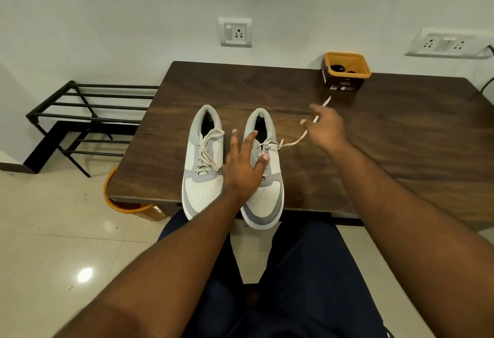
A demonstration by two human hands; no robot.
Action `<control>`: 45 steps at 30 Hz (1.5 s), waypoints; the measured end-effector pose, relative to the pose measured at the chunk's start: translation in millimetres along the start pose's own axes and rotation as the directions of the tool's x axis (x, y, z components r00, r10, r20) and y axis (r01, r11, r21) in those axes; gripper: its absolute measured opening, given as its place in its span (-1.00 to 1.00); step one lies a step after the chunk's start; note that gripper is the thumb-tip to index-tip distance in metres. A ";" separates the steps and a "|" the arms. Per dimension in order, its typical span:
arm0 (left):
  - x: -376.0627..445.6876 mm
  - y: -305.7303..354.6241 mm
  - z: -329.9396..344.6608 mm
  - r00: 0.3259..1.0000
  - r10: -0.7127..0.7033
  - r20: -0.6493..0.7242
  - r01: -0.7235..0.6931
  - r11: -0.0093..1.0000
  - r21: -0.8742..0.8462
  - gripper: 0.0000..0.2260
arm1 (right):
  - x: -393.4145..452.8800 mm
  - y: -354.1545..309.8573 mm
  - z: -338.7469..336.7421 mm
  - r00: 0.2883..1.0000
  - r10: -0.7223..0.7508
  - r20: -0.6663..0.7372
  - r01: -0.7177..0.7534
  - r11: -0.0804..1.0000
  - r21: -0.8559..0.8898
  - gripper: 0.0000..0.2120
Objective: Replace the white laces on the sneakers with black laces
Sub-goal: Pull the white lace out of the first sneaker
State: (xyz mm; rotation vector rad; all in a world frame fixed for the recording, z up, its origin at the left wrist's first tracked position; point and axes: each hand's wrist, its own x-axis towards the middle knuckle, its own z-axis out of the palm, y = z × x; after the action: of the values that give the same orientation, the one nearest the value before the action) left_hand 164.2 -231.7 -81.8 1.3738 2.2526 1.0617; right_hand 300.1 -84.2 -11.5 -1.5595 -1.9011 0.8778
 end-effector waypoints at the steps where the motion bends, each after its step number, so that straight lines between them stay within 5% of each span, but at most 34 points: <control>1: 4.8 1.0 -2.2 0.999 0.014 -0.043 -0.016 0.999 -0.032 -0.57 | -8.6 0.9 8.1 0.991 -0.109 0.073 0.112 0.993 -0.038 -0.58; 4: 20.5 5.9 -10.2 0.999 0.039 -0.027 -0.040 0.997 -0.059 -0.75 | -31.7 -1.9 32.7 0.888 -0.327 0.323 0.338 0.941 0.025 -0.55; 8: 29.6 16.6 -19.9 0.994 0.106 0.025 -0.102 0.986 -0.131 -0.86 | -32.7 -1.0 47.1 0.803 -0.400 0.442 0.463 0.886 -0.039 -0.62; 12: 29.8 20.5 -19.5 0.988 -0.089 0.127 0.131 0.920 -0.370 -0.80 | -31.7 4.0 46.3 0.798 -0.395 0.456 0.456 0.890 -0.027 -0.63; 15: 25.6 31.7 -32.7 0.921 -0.248 0.301 0.386 0.697 -0.604 -0.81 | -32.6 9.6 48.3 0.823 -0.348 0.448 0.405 0.914 -0.035 -0.54; 17: 22.1 45.7 -50.4 0.870 -0.294 0.395 0.485 0.373 -0.791 -0.77 | -35.9 8.2 50.1 0.861 -0.288 0.418 0.357 0.929 -0.095 -0.50; 19: 25.6 55.3 -71.4 0.886 -0.329 0.325 0.366 0.068 -0.928 -0.75 | -39.4 5.3 52.4 0.885 -0.264 0.384 0.346 0.924 -0.162 -0.45; 21: 39.9 60.9 -94.7 0.891 -0.420 0.171 0.153 -0.077 -0.985 -0.75 | -41.3 3.6 54.8 0.886 -0.280 0.370 0.357 0.920 -0.160 -0.49; 24: 71.5 55.7 -131.3 0.822 -0.570 0.002 0.052 0.073 -0.996 -0.79 | -42.7 -1.5 55.2 0.869 -0.286 0.404 0.376 0.912 -0.164 -0.54; 27: 85.9 42.2 -140.8 0.644 -0.758 -0.102 0.121 0.232 -0.965 -0.89 | -41.9 -7.5 52.6 0.852 -0.287 0.437 0.402 0.895 -0.195 -0.60; 28: 82.6 38.7 -134.6 0.557 -0.796 -0.238 0.149 0.378 -0.914 -0.83 | -41.2 -8.5 51.5 0.851 -0.287 0.440 0.403 0.894 -0.195 -0.62; 29: 73.7 35.5 -127.2 0.524 -0.709 -0.472 0.198 0.640 -0.742 -0.71 | -40.9 -8.9 50.1 0.850 -0.288 0.441 0.402 0.896 -0.189 -0.63; 30: 63.1 32.9 -115.6 0.603 -0.446 -0.662 0.172 0.883 -0.438 -0.62 | -40.1 -8.2 49.3 0.850 -0.285 0.443 0.397 0.900 -0.182 -0.63; 31: 51.7 32.3 -103.0 0.754 -0.146 -0.641 0.056 0.986 -0.158 -0.58 | -39.2 -7.8 48.4 0.849 -0.284 0.446 0.394 0.902 -0.178 -0.63; 33: 36.8 30.1 -76.1 0.972 0.150 -0.182 -0.162 0.986 -0.049 -0.56 | -37.1 -6.5 47.0 0.845 -0.285 0.452 0.397 0.901 -0.173 -0.64; 34: 34.6 26.7 -63.2 0.982 0.180 0.052 -0.178 0.983 -0.052 -0.55 | -36.0 -6.3 46.6 0.840 -0.298 0.454 0.409 0.897 -0.166 -0.66; 36: 30.3 21.9 -45.0 0.934 0.183 0.307 -0.200 0.979 0.025 -0.48 | -32.8 -5.6 46.3 0.827 -0.327 0.458 0.442 0.881 -0.167 -0.71; 39: 30.4 15.5 -38.6 0.924 0.126 0.362 -0.169 0.982 0.088 -0.46 | -30.4 -4.7 39.9 0.824 -0.315 0.472 0.476 0.836 -0.272 -0.68; 45: 24.4 -6.5 -46.8 0.975 0.087 0.203 -0.098 0.994 0.049 -0.57 | -39.7 16.9 26.5 0.861 -0.239 0.449 0.448 0.776 -0.445 -0.54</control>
State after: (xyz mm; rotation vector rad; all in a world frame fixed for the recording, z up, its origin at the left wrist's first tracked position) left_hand 120.5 -233.0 -51.5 1.5488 2.1069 0.8476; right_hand 299.1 -125.0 -41.4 -1.2917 -2.7948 0.5085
